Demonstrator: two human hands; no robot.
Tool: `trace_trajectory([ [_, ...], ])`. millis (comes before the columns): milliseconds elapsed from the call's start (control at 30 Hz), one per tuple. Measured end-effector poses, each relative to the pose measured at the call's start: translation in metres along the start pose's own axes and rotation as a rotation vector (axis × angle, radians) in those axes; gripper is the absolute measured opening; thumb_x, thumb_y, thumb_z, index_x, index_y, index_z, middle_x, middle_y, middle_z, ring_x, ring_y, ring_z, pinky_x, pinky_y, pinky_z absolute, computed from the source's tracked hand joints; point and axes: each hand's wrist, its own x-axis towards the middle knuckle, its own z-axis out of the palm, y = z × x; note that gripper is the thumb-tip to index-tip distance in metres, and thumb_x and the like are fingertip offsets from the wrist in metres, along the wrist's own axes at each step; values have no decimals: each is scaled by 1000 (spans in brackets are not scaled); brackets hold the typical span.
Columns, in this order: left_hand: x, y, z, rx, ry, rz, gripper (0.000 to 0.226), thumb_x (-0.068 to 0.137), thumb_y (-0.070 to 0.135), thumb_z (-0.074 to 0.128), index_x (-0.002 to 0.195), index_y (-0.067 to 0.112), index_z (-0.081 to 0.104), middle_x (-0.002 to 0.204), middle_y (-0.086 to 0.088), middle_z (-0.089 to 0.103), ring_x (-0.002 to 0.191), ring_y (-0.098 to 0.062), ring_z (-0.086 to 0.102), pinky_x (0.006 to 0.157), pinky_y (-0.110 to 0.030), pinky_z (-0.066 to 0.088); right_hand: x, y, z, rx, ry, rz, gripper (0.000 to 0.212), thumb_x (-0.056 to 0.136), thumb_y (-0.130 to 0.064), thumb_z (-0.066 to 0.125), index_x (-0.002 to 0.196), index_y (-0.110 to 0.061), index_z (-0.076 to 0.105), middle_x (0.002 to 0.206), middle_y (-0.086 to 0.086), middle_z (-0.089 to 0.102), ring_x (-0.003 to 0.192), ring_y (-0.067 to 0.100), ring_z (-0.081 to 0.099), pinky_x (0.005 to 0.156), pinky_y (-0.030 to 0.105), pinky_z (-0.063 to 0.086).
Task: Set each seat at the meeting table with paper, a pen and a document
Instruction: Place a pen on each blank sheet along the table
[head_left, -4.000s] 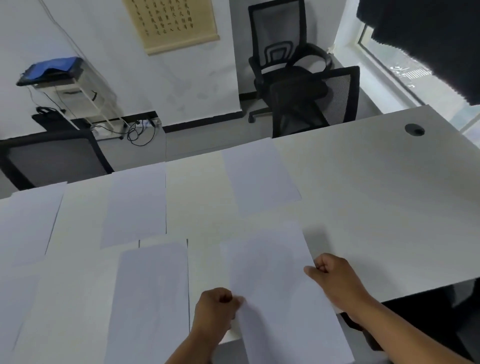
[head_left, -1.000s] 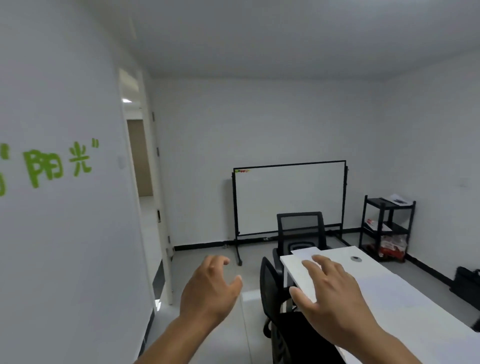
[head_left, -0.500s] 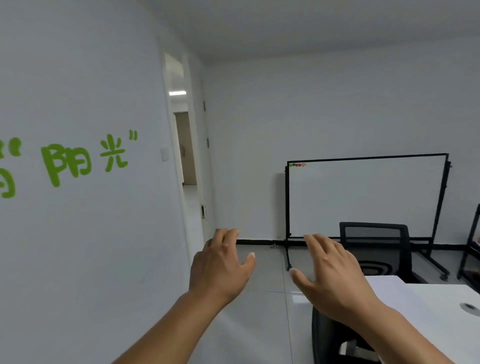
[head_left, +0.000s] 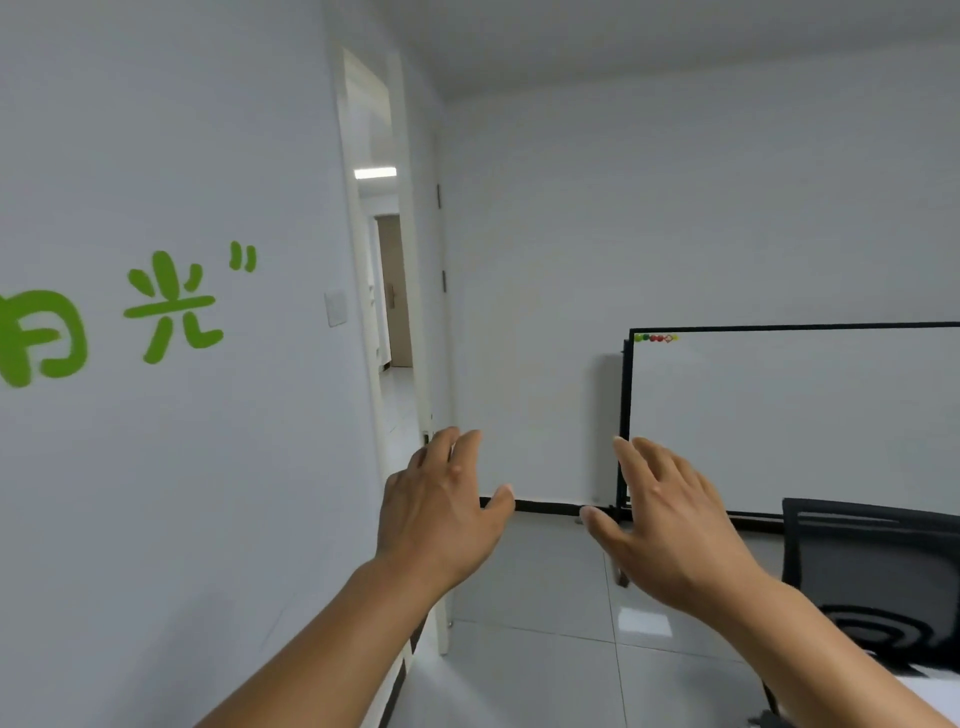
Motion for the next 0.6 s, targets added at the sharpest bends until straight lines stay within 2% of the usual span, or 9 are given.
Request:
trace_trajectory([
  [233, 155, -29, 58, -29, -53, 78, 72, 104, 59, 46, 167, 27, 30, 175, 5, 27, 158, -21, 36, 121, -45, 39, 144, 7, 38, -24, 23, 57, 87, 100, -68, 45, 169, -22, 18, 176, 4, 23, 163, 25, 19, 131, 44, 23],
  [433, 257, -18, 106, -25, -69, 144, 73, 105, 59, 46, 169, 28, 27, 178, 3, 23, 160, -21, 32, 125, -45, 35, 240, 49, 52, -11, 70, 111, 90, 96, -69, 42, 169, -22, 22, 175, 3, 25, 161, 23, 20, 130, 44, 22],
  [600, 349, -10, 155, 26, -29, 136, 73, 106, 59, 46, 169, 27, 27, 178, 2, 23, 161, -21, 31, 125, -47, 34, 339, 93, 87, 58, 118, 66, 89, 95, -69, 43, 168, -21, 26, 173, 3, 29, 160, 24, 23, 128, 45, 25],
])
